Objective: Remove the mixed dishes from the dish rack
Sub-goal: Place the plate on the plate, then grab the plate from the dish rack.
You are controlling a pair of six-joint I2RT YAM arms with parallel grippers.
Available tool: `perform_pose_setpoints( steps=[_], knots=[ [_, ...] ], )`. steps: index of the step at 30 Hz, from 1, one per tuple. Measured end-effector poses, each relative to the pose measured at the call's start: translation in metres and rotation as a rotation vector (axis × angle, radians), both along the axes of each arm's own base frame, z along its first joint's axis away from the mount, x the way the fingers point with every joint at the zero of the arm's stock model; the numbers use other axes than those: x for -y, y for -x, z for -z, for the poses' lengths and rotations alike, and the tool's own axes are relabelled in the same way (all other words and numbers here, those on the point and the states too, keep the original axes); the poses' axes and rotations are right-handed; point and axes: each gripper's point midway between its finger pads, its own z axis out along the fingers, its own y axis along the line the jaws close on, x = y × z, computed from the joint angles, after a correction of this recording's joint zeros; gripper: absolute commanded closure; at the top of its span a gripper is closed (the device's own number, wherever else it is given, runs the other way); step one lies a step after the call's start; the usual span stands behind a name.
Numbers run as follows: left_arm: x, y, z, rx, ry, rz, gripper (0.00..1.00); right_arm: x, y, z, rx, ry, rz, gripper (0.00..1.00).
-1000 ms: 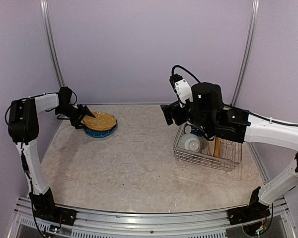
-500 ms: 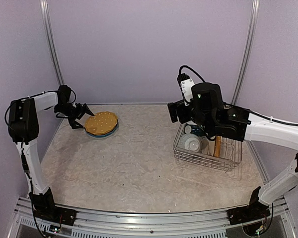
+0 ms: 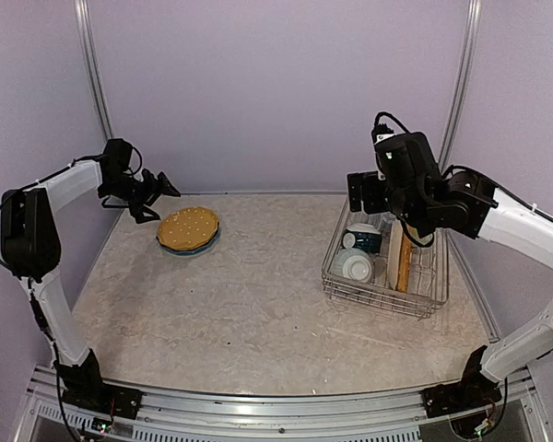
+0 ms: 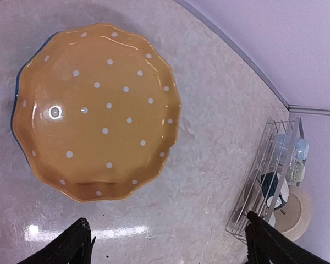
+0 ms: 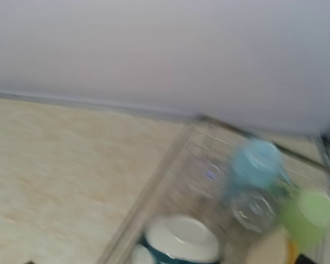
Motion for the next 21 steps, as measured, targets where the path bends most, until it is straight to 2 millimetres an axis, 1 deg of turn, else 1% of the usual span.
perform_pose_setpoints(
  steps=[2, 4, 7, 9, 11, 14, 16, 17, 18, 19, 21],
  knots=[
    [0.016, 0.005, -0.017, 0.044, 0.001, 0.035, 0.08, 0.019, -0.005, 0.01, -0.048, -0.009, 0.05, 0.01],
    [0.032, 0.013, -0.03, 0.079, 0.002, 0.072, 0.08, 0.043, -0.01, 0.022, -0.107, -0.023, 0.107, 0.01],
    [0.054, 0.024, -0.043, 0.113, -0.001, 0.127, 0.08, 0.077, -0.011, 0.038, -0.182, -0.066, 0.181, 0.02],
    [0.066, 0.029, -0.047, 0.125, -0.003, 0.157, 0.08, 0.096, -0.009, 0.045, -0.215, -0.104, 0.213, 0.04],
    [0.078, 0.035, -0.049, 0.134, -0.005, 0.189, 0.07, 0.118, -0.002, 0.05, -0.242, -0.163, 0.239, 0.12],
    [0.092, 0.041, -0.051, 0.141, -0.005, 0.223, 0.07, 0.145, 0.003, 0.051, -0.253, -0.264, 0.261, 0.23],
    [0.1, 0.045, -0.052, 0.145, -0.006, 0.242, 0.07, 0.157, 0.005, 0.054, -0.267, -0.331, 0.259, 0.26],
    [0.102, 0.046, -0.053, 0.147, -0.005, 0.25, 0.07, 0.161, 0.004, 0.056, -0.275, -0.355, 0.253, 0.28],
    [0.106, 0.048, -0.053, 0.148, -0.005, 0.258, 0.07, 0.159, 0.003, 0.06, -0.294, -0.403, 0.22, 0.29],
    [0.109, 0.049, -0.053, 0.15, -0.005, 0.266, 0.07, 0.164, 0.002, 0.062, -0.296, -0.414, 0.231, 0.3],
    [0.113, 0.052, -0.053, 0.15, -0.005, 0.277, 0.07, 0.164, -0.003, 0.071, -0.332, -0.47, 0.194, 0.34]
  ],
)
